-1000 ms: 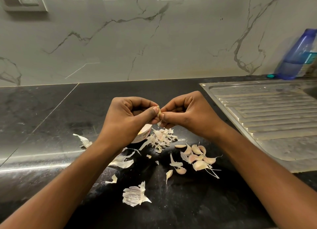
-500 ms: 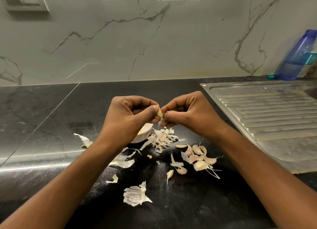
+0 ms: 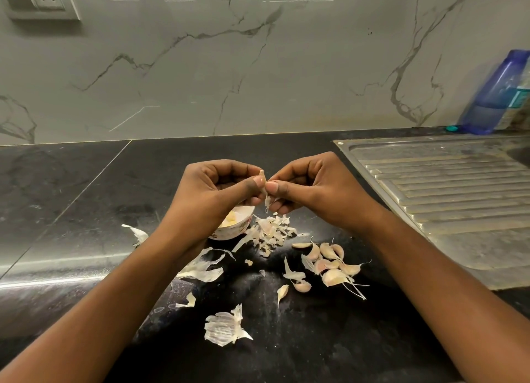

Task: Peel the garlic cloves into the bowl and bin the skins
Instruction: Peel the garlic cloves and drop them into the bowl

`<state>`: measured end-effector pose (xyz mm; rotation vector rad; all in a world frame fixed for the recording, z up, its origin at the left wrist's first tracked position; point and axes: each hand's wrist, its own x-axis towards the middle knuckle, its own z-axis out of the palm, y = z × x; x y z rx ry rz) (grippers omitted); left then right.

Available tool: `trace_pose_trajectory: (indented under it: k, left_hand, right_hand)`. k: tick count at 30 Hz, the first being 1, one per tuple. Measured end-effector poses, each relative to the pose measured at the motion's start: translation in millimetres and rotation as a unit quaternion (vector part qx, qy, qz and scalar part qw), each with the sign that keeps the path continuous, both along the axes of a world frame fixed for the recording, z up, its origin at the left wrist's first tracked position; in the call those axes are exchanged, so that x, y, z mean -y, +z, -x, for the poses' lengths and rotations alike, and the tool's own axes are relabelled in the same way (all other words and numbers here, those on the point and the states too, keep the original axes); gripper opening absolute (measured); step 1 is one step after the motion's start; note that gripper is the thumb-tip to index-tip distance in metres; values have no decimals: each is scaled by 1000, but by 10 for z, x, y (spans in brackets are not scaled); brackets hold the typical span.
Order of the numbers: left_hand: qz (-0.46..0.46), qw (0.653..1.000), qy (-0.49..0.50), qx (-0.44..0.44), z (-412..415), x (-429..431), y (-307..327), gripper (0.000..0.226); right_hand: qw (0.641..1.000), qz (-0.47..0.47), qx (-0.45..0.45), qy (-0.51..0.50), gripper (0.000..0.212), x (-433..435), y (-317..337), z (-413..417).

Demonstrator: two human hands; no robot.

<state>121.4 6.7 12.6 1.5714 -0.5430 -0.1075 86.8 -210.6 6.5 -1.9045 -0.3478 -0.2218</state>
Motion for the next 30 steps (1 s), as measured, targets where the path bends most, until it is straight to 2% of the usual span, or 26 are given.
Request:
trace_pose_trajectory:
  k: [5, 21, 26, 30]
  left_hand:
    - [52, 998, -16, -41, 0, 0, 18, 37]
    - [153, 968, -76, -184, 39, 10, 102, 27]
    - [159, 968, -73, -181, 14, -33, 131, 29]
    - [133, 979, -50, -147, 18, -27, 117, 30]
  right_hand:
    - [1000, 4, 17, 4, 14, -10, -8, -20]
    - [996, 50, 30, 64, 18, -78, -8, -19]
    - [997, 55, 35, 32, 13, -47, -3, -30]
    - [999, 20, 41, 13, 10, 29, 35, 0]
